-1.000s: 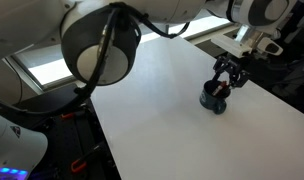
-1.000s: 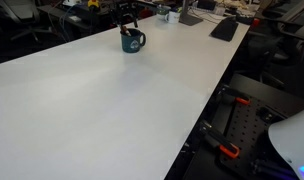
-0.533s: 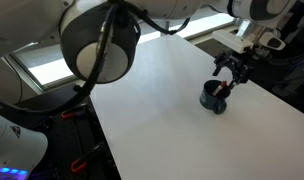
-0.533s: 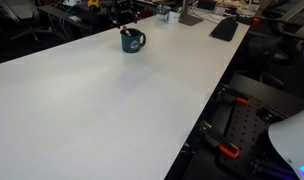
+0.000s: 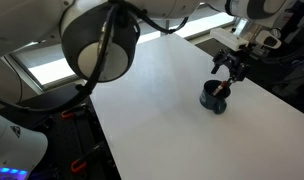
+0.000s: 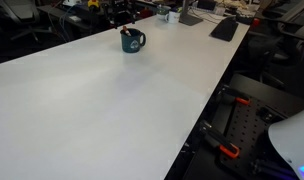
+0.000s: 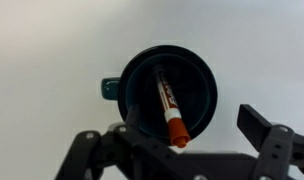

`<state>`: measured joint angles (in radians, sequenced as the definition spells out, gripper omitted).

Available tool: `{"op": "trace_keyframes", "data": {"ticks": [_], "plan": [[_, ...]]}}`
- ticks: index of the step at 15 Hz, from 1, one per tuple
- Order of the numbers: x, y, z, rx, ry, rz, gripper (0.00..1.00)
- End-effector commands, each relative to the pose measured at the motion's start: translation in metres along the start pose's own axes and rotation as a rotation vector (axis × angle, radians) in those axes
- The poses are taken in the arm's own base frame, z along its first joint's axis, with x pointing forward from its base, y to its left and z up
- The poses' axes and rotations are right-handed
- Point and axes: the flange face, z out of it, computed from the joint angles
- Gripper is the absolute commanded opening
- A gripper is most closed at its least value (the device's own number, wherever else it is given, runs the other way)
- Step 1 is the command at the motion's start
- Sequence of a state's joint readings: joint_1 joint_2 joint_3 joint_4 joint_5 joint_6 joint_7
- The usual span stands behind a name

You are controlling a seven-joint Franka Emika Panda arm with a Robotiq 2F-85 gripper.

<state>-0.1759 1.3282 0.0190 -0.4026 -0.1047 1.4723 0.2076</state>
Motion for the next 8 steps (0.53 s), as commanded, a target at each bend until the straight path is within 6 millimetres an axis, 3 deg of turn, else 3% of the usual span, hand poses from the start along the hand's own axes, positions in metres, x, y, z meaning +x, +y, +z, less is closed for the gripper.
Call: {"op": "trace_keyframes", "data": {"ticks": [1, 2, 8], "plan": [[0.0022, -0.0055, -0.0072, 0.004, 0.041, 0.136, 1.00], [0.0012, -0.0017, -0.0013, 0.003, 0.014, 0.072, 1.00], [0.0020, -0.0098, -0.0037, 0.009, 0.037, 0.090, 1.00]]}}
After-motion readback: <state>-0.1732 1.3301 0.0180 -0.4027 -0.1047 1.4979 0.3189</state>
